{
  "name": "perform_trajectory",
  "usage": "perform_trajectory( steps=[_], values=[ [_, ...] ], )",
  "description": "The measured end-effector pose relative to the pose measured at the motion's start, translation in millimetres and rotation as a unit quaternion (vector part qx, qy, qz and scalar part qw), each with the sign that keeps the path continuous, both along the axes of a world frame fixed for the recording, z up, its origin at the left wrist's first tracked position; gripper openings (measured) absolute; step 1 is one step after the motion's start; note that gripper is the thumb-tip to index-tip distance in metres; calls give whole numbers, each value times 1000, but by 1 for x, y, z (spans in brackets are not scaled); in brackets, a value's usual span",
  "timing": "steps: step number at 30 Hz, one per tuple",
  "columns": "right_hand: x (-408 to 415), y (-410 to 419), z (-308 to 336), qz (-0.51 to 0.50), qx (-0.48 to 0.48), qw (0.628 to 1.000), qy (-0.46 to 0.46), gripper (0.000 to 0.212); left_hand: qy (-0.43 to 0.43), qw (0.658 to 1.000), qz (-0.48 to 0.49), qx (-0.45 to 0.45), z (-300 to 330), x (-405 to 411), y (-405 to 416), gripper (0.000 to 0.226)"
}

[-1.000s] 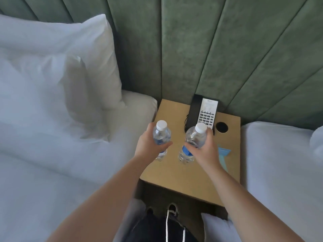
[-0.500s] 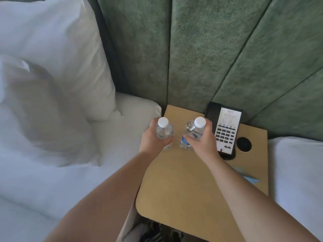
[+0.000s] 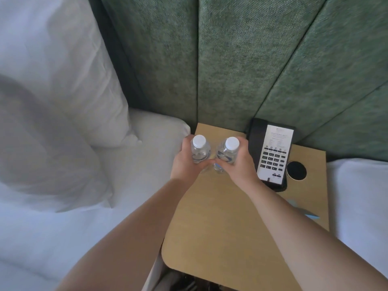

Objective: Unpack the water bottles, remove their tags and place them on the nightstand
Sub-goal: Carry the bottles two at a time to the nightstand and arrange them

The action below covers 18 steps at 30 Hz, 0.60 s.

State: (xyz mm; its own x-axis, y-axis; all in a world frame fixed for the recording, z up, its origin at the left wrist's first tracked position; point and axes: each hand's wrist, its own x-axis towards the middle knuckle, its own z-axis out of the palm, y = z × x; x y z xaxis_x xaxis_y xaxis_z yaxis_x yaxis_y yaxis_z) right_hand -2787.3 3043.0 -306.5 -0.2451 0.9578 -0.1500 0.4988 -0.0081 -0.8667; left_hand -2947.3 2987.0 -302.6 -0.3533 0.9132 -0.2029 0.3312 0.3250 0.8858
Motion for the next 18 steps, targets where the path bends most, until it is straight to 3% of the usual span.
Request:
perform_trajectory(
  steps=[7,12,18],
  values=[
    [6,-2,12,20,-41,999,-14,87,23,998,-17,-55,13,-1,-4,108],
    [33,-27,41,2,-40,998,-38,84,63,994,0,-89,39,8,-32,87],
    [90,-101,99,-42,24,996,-80,67,219,974,-34,-49,100,34,-92,65]
  ],
)
